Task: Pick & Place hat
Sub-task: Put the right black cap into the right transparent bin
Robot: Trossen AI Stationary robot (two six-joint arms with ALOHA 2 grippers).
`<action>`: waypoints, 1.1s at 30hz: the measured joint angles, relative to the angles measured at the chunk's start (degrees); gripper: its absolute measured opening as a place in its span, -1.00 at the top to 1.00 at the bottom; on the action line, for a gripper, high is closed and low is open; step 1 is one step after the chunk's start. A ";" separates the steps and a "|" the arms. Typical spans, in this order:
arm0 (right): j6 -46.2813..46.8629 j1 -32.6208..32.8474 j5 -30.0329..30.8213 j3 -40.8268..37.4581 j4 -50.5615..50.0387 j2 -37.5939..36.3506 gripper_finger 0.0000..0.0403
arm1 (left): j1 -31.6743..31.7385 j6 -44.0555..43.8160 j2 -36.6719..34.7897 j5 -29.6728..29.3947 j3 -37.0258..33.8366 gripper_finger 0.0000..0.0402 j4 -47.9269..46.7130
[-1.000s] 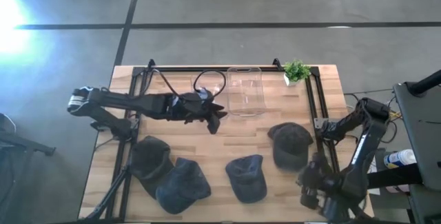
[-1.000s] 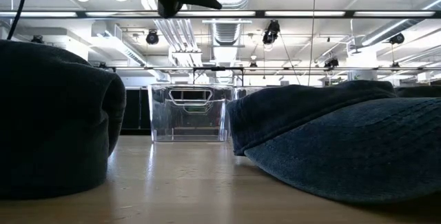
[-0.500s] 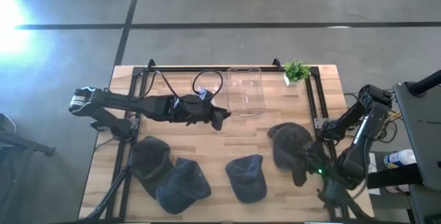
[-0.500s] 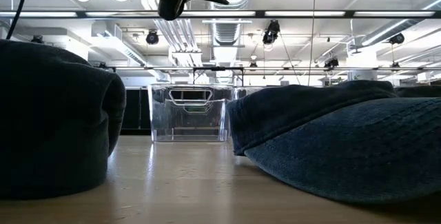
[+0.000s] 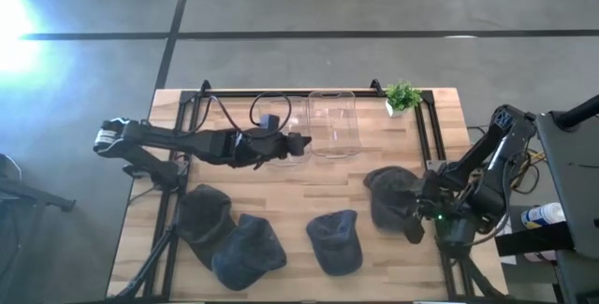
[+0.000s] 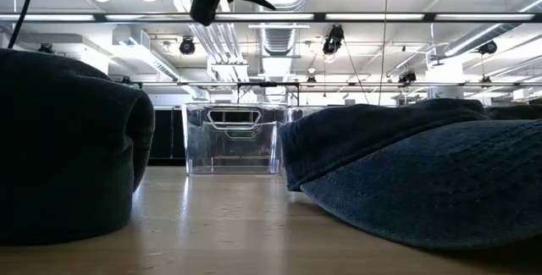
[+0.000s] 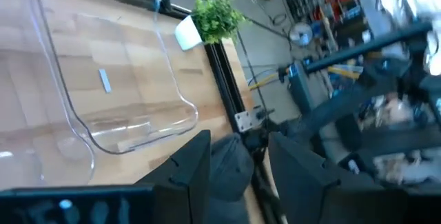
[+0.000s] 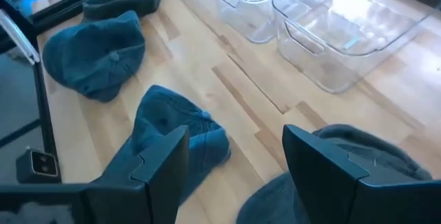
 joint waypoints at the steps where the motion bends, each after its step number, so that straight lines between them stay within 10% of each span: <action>1: -0.02 -0.02 0.00 0.00 0.06 -0.27 -0.13 | -0.02 -1.47 0.00 -0.65 0.00 0.30 0.02; 33: 0.29 0.00 -0.15 0.02 0.94 -0.95 -0.13 | 0.00 -26.79 0.00 -4.29 0.02 0.30 3.51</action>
